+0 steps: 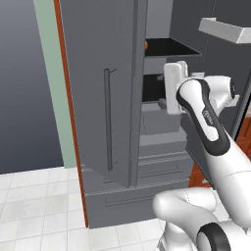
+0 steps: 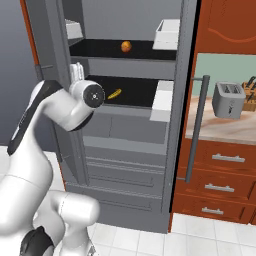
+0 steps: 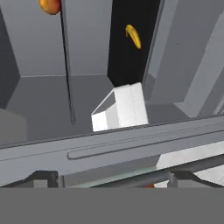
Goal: Retrieve the peach and banana from the fridge and place them into the bowl on the dining table.
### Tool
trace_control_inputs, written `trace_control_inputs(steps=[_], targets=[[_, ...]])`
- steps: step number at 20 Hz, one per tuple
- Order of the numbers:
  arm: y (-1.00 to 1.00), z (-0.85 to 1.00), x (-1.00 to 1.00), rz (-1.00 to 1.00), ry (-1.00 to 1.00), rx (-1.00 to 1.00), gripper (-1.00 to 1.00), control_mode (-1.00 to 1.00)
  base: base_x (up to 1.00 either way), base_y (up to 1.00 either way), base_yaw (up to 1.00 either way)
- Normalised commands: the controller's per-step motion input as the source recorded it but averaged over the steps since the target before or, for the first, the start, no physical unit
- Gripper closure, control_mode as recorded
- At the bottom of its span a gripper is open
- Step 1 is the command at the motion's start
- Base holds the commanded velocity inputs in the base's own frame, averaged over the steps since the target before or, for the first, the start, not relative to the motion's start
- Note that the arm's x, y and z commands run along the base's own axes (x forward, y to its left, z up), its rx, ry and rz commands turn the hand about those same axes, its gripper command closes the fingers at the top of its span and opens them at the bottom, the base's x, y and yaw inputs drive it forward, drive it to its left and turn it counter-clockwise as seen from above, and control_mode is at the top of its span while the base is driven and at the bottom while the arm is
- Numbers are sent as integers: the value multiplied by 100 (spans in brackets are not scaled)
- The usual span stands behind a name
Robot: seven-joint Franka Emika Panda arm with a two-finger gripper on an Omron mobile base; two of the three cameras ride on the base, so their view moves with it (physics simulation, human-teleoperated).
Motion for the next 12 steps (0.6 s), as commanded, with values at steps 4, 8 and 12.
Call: trace_control_inputs(steps=[4,8,12], targets=[[0,39,48,0,0,9,-100,-100,0,0,0],[-1,24,55,0,0,9,-100,-100,0,0,0],[0,6,48,0,0,3,-100,-100,0,0,0]])
